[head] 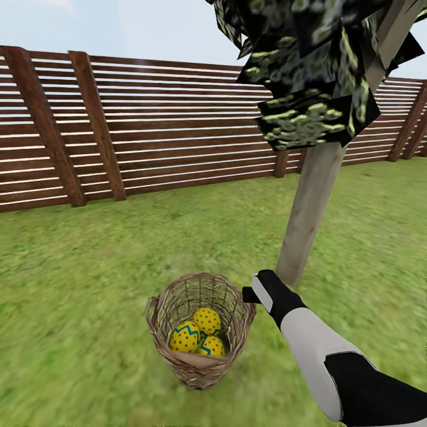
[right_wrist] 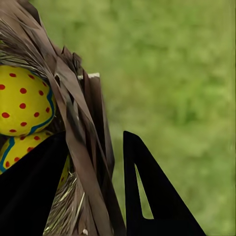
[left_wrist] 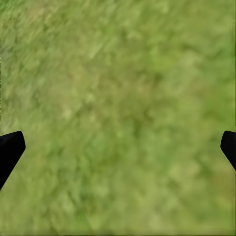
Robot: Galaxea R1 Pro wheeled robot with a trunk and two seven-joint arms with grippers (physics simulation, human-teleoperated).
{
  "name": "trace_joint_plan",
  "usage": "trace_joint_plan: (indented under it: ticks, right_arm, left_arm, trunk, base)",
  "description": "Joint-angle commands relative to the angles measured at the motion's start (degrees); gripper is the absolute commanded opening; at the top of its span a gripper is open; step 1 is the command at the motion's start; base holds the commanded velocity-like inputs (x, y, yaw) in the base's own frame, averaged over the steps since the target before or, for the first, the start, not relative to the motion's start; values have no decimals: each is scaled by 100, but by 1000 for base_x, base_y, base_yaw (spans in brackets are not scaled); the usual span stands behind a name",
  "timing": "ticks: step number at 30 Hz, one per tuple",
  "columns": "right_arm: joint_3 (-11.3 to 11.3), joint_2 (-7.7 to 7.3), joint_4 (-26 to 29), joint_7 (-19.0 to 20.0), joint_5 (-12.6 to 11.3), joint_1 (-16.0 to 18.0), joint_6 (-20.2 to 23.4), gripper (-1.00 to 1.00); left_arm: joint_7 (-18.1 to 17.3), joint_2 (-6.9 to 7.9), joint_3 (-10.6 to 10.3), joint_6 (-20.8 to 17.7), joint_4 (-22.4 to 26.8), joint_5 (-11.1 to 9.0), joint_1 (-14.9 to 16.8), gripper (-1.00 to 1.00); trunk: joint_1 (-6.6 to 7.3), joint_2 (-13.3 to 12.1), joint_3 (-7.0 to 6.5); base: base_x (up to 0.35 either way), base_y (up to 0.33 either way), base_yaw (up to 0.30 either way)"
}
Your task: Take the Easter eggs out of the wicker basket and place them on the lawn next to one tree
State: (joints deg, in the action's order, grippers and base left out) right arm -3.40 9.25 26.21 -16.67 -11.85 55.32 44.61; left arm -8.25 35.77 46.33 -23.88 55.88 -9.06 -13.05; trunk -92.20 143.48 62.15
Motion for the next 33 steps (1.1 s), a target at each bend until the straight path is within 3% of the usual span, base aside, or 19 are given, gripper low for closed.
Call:
trace_joint_plan:
  ticks: [1, 12, 19, 20, 33]
  right_arm:
    - [-29, -2, 7, -47, -112, 5, 4, -100]
    - [-18, -2, 7, -56, -107, 5, -17, -100]
    - [-20, -2, 7, -56, -107, 5, -15, -100]
    - [-20, -2, 7, -56, -107, 5, -14, 100]
    - [-20, -2, 7, -56, -107, 5, -13, 100]
  left_arm:
    - [-9, 0, 7, -38, 10, -51, -4, 100]
    - [-2, -8, 7, -29, 3, -46, -4, 100]
    - [-2, -9, 7, -29, 3, -45, -4, 100]
    - [-2, -9, 7, -29, 2, -44, -4, 100]
    - [-7, -9, 7, -35, 11, -52, -4, 100]
  trunk:
    - [-1, 4, 27]
    - [-30, 19, 271]
    - [-30, 19, 271]
    - [-30, 19, 271]
    - [-24, 16, 227]
  base:
    - [0, 0, 0]
    - [0, 0, 0]
    - [0, 0, 0]
    - [0, 0, 0]
    - [0, 0, 0]
